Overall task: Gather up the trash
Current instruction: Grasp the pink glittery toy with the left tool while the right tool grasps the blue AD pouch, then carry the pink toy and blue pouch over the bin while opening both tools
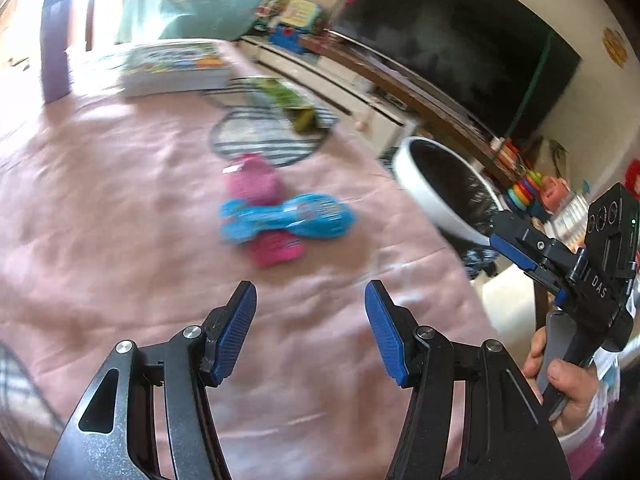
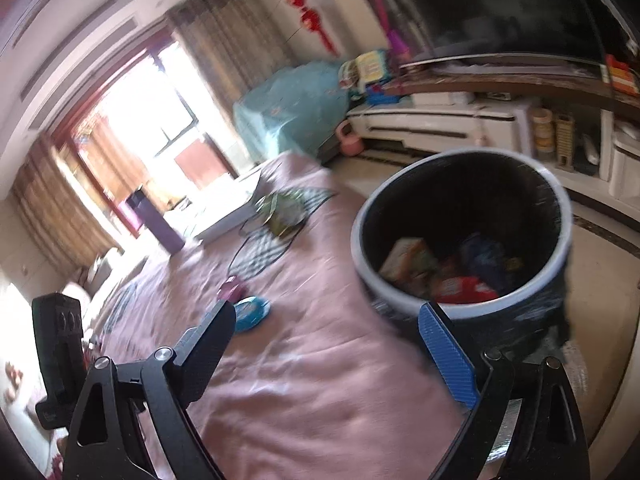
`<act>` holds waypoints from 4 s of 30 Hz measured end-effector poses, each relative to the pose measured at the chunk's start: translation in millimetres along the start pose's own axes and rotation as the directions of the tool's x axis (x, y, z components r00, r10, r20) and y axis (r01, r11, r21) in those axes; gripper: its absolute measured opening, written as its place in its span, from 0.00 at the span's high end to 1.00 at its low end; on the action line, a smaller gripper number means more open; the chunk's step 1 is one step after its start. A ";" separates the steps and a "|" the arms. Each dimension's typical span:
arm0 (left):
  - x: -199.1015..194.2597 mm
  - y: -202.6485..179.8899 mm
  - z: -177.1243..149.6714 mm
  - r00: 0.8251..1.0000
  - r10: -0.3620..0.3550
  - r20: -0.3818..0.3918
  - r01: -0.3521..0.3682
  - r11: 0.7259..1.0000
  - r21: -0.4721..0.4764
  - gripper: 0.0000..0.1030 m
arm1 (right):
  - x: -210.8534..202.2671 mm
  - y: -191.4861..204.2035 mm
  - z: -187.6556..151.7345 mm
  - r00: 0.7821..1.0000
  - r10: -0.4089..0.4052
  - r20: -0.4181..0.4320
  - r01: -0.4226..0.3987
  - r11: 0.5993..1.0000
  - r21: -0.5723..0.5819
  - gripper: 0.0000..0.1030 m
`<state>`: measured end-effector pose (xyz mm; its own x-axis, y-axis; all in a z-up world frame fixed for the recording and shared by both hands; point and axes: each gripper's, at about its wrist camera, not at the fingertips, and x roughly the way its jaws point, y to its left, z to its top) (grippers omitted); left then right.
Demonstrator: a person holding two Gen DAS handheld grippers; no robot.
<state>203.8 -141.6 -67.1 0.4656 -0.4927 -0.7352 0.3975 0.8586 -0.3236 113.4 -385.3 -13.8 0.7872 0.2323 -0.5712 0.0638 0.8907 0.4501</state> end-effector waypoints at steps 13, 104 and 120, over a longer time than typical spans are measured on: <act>-26.3 71.7 -20.9 0.995 0.095 -0.003 -0.095 0.987 -0.126 0.44 | 89.6 83.2 -3.8 0.966 0.099 -0.237 -0.171 0.936 -0.308 0.10; 17.2 -76.7 0.7 0.999 0.031 -0.011 -0.027 0.961 0.276 0.82 | -28.5 -0.5 -17.9 0.997 -0.027 -0.067 0.021 0.997 -0.081 0.53; 30.1 -118.5 18.5 1.000 0.007 -0.005 -0.005 0.943 0.334 0.82 | -50.1 -39.1 4.7 0.996 -0.084 0.009 0.084 0.996 -0.021 0.53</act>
<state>185.3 -260.8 -39.9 0.4645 -0.4858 -0.7404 0.6363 0.7646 -0.1025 74.4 -433.6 0.4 0.7844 0.1536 -0.6009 0.1169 0.9149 0.3864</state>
